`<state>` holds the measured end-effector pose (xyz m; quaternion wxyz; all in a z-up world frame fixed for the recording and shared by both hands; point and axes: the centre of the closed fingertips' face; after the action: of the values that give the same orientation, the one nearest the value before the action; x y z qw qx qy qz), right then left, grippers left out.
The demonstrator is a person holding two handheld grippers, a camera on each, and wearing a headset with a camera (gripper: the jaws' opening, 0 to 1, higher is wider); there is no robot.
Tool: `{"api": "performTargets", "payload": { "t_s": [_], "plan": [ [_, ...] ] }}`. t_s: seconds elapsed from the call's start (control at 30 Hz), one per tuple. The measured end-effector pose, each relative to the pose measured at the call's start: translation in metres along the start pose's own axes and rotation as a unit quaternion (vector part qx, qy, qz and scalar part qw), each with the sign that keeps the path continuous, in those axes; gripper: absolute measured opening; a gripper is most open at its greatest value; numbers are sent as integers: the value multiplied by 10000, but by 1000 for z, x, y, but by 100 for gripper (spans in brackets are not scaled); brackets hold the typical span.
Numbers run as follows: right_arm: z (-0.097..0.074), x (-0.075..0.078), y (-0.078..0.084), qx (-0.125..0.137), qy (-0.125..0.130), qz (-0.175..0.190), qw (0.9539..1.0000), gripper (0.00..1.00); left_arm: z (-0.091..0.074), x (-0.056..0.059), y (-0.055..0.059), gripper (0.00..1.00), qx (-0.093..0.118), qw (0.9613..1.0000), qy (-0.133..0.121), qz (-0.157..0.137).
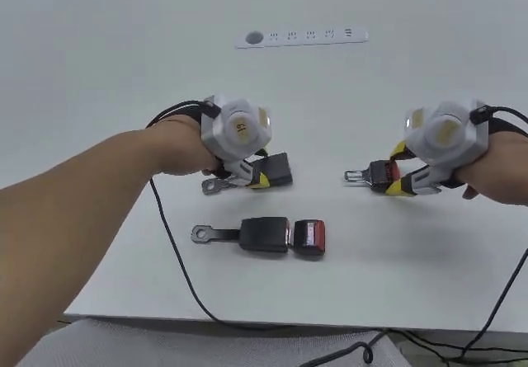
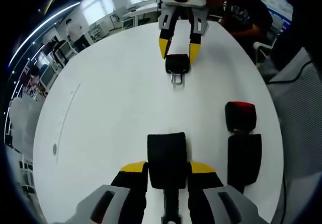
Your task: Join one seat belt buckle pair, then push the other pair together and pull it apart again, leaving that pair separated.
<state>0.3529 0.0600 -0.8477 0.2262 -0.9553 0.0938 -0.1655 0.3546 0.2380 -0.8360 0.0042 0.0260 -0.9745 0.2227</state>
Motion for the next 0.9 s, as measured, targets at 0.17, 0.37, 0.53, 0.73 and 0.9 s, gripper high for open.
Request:
{"api": "performTargets", "payload": {
  "t_s": [0.17,0.37,0.53,0.73,0.9],
  "plan": [
    [5,-2,2,-32,-74,-58,10000,34,3,-1,5,33,-36,10000,-6,42],
    [7,-1,3,-13,-239,-32,9997,33,3,-1,6,31,-25,9999,29,111],
    [8,0,1,-17,-265,-42,9996,33,4,-2,8,31,63,10000,28,53],
    [12,-2,-8,-82,-201,-125,9997,33,4,-2,8,31,47,10000,-2,53],
    [18,-11,-23,17,-251,-203,9995,33,5,-3,13,31,-96,9999,-70,94]
  ]
}}
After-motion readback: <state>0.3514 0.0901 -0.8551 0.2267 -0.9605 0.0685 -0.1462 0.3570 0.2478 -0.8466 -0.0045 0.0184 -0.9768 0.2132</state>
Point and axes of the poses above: the centre of the closed fingertips' face, and the gripper's own axes: z roughly forward along the fingers, x roughly to its right, y roughly out of its underside, and after that the axes turned 10 degrees about y, right-handed
